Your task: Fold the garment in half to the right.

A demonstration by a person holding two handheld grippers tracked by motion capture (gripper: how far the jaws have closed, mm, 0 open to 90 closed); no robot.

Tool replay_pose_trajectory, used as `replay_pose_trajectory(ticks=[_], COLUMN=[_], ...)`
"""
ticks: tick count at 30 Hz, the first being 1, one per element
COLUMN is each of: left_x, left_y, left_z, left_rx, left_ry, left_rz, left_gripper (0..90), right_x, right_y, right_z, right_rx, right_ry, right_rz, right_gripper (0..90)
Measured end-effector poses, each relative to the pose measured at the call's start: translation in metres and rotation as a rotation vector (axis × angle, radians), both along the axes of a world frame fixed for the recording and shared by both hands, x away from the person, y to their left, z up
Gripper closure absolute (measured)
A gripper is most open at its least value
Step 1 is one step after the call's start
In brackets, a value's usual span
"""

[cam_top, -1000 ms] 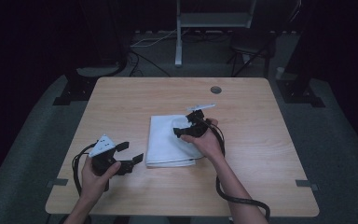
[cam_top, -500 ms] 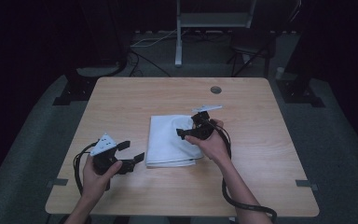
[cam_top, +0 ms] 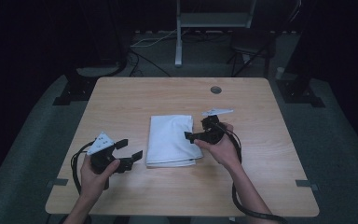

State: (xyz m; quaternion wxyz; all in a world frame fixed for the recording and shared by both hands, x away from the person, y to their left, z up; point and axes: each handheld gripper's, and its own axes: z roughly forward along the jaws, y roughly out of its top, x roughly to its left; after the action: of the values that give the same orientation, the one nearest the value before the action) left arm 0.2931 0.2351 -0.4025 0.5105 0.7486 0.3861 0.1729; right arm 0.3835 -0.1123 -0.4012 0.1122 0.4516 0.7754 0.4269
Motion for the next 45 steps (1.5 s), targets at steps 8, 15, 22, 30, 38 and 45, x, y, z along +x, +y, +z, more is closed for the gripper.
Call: replay_pose_trajectory(ticks=[8,15,22,30,38,45], left_x=[-0.001,0.0,0.0,-0.001,-0.003,-0.005], left_y=[0.003,0.006,0.009,0.013,0.017,0.019], left_z=[0.0,0.003,0.003,0.005,0.004,0.004], left_rx=[-0.002,-0.005,-0.009,-0.013,-0.014,-0.029], left_ry=[0.003,0.001,0.005,0.002,0.004,0.006], left_rz=[0.01,0.018,0.033,0.046,0.056,0.057], left_gripper=[21.3,21.3,21.3,21.3,21.3,21.3], right_x=[-0.011,-0.021,-0.031,-0.039,-0.048,-0.053], right_y=[-0.015,-0.026,-0.034,-0.042,-0.05,-0.058], right_z=[0.0,0.001,0.001,0.001,0.002,0.001], right_rx=[0.003,0.007,0.013,0.015,0.021,0.018], right_ry=[-0.012,-0.029,-0.046,-0.054,-0.075,-0.076], right_rz=[-0.014,-0.025,-0.032,-0.043,-0.053,-0.064], right_gripper=[13.3,13.2,13.3,13.2,13.3,13.2])
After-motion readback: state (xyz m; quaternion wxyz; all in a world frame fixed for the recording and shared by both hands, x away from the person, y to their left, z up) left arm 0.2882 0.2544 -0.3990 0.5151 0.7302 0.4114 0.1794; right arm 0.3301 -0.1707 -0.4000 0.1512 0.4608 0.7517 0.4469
